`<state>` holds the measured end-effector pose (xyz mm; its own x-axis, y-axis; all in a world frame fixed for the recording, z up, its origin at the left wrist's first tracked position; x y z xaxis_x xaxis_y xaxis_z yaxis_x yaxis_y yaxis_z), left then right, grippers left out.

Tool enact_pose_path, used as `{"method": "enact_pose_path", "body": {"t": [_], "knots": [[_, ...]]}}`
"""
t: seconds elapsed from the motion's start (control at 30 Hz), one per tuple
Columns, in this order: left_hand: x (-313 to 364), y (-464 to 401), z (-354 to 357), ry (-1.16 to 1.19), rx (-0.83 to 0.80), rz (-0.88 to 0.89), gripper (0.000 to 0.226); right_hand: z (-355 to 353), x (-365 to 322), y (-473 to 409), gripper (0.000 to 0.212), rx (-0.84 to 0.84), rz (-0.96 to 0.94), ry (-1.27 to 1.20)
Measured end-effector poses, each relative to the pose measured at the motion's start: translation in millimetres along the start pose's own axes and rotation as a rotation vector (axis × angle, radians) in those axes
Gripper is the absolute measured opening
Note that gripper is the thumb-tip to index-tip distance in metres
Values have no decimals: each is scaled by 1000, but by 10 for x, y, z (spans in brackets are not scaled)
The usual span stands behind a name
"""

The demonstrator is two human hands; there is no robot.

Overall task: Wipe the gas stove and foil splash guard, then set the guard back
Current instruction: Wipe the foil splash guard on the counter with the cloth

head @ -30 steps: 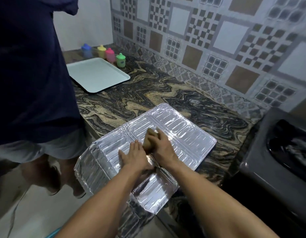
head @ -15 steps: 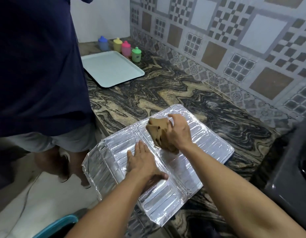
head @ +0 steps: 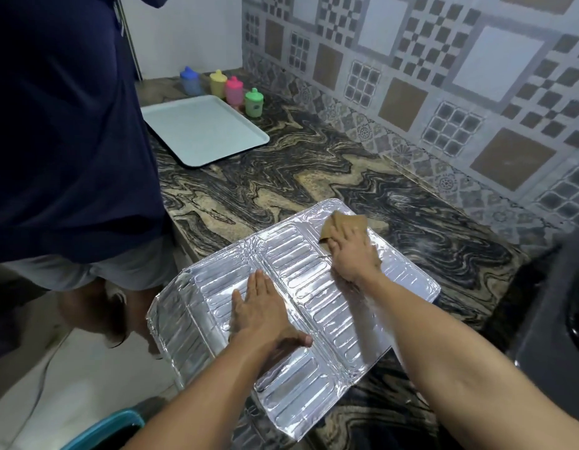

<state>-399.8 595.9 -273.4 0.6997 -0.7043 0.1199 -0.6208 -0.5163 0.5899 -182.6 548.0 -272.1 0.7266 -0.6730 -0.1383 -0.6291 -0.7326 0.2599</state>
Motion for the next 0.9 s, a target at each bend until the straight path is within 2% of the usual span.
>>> {"method": "enact_pose_path", "body": {"t": [0.17,0.33,0.43,0.5,0.53,0.63,0.7,0.77,0.8,0.9], "knots": [[8,1,-24,10,-10,15,152,245,615,336,53,84,403,-223],[40,27,-50,7,-19,32,150,310,816,759,47,251,595,-299],[39,40,-82,-14,-7,35,150,191,859,975,44,286,700,-243],[35,45,-87,-24,2,45,150,122,744,1083,48,317,665,-184],[36,61,-86,-38,5,52,150,111,611,1140,49,329,569,-182],[19,76,-157,-65,-2,78,146,257,27,1336,53,283,117,-217],[-72,67,-278,-38,-20,83,126,405,-300,1464,71,187,-49,-105],[-187,71,-371,-20,9,105,91,463,-333,1503,77,138,-27,-26],[-233,95,-385,-15,37,114,83,429,-274,1538,77,149,19,-16],[-275,141,-347,9,111,116,84,414,128,1641,75,184,223,-31]]}}
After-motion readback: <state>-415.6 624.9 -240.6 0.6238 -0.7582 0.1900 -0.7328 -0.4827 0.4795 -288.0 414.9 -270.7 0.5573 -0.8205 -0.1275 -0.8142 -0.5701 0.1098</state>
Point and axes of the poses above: each hand's wrist, its own y-axis away from the middle knuckle, its own z-axis out of the palm, x = y × z, the point moved 4 cm from there along -y, towards the middle knuckle, and after that the axes turned 8 degrees about -x, right-handed, at the moved point
